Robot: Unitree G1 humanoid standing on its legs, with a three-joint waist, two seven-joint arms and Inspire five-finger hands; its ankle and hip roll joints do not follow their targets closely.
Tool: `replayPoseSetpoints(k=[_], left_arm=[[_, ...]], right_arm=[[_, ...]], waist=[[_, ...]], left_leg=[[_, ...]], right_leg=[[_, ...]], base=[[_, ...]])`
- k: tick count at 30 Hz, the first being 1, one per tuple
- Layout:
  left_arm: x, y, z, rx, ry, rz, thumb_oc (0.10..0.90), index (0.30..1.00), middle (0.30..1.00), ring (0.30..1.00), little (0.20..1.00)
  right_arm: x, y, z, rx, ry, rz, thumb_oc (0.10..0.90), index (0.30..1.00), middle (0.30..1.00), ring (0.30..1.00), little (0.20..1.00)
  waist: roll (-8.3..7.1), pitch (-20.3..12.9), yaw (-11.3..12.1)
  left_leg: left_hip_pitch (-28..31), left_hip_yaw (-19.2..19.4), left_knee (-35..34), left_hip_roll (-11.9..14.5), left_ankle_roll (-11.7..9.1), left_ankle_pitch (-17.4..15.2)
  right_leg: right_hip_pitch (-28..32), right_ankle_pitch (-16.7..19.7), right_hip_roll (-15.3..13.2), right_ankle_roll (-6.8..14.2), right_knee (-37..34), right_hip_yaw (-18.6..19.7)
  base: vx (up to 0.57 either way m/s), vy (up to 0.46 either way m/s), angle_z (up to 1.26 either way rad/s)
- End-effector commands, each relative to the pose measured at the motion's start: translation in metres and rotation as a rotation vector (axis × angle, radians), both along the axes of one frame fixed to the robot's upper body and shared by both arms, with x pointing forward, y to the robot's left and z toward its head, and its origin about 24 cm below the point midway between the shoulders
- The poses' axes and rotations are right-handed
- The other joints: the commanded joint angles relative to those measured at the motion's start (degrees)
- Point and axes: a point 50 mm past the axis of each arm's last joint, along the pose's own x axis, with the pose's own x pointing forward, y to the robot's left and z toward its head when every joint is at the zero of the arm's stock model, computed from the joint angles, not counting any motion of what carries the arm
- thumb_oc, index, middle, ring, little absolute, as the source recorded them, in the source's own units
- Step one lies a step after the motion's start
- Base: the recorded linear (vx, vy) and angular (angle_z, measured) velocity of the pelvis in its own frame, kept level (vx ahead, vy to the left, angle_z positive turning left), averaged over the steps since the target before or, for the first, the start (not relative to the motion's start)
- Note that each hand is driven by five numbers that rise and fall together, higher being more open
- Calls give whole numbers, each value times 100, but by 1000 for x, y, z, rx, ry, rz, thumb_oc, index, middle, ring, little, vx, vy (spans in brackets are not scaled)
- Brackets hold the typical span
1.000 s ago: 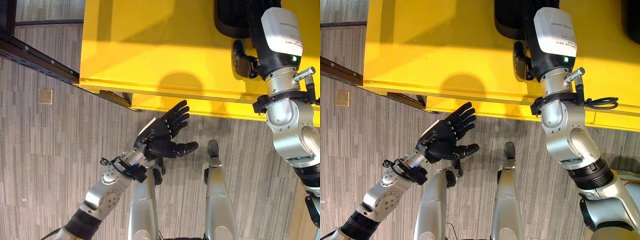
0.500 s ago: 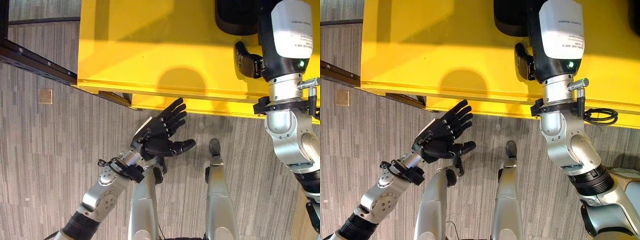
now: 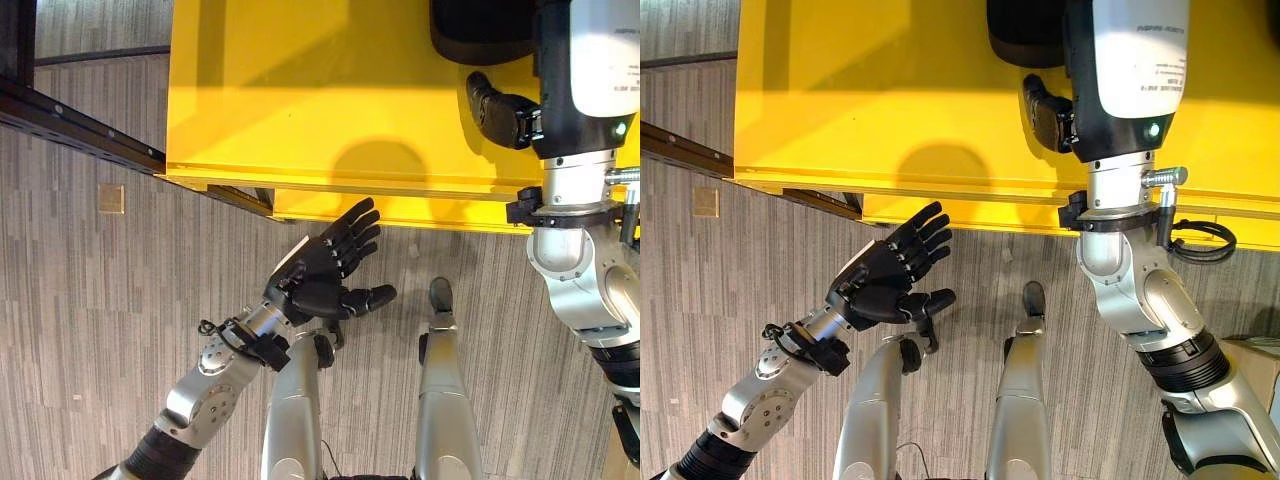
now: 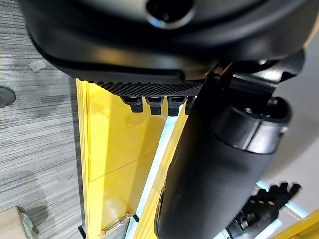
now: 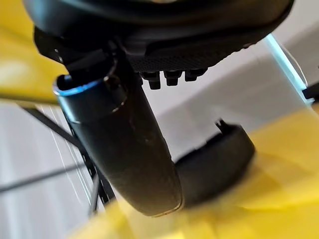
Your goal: Move parts from the plastic box to the shelf.
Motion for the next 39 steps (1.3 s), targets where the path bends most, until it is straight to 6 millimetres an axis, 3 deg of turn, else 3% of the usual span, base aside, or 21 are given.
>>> replayPoseSetpoints(k=[1,20,26,27,32,39], left_arm=[[-24,-14,37,-145,-200,-126,900,1000,1000,1000,1000],[-35,-18,31,-259,-192,-126,900,1000,1000,1000,1000],[-38,-15,26,-276,-173,-69,900,1000,1000,1000,1000],[-41,-14,25,-310,-175,-52,900,1000,1000,1000,1000],[-39,-6,27,-378,-177,11,900,1000,1000,1000,1000],[-31,6,20,-388,-87,209,900,1000,1000,1000,1000]], right_arm=[[-59,8,48,22,-430,147,900,1000,1000,1000,1000],[-93,-19,44,245,-793,157,900,1000,1000,1000,1000],[-115,-38,30,318,-976,151,900,1000,1000,1000,1000],[-125,-49,15,367,-1078,51,900,1000,1000,1000,1000],[-126,-80,1,514,-1133,-103,900,1000,1000,1000,1000],[-122,-94,-12,535,-1026,-218,900,1000,1000,1000,1000]], waist=[[159,-71,-62],[447,-71,-240],[503,-71,-438],[537,-71,-574],[520,-71,-708],[453,-71,-748]], left_leg=[[555,-598,-561,-131,-210,61],[857,-462,-757,-188,-250,89],[833,-401,-686,-190,-258,14],[918,-305,-756,-166,-264,26],[923,-276,-719,-176,-252,-31],[860,-243,-692,-117,-256,-50]], right_leg=[[353,-804,38,-370,848,-836],[457,-802,-76,-364,772,-670],[333,-832,-71,-376,881,-523],[335,-812,-81,-366,841,-459],[312,-828,-86,-366,866,-408],[232,-856,-69,-357,913,-402]], base=[[19,40,-2],[19,55,-1],[34,89,-5],[55,139,-4],[22,43,-8],[-2,-36,0]])
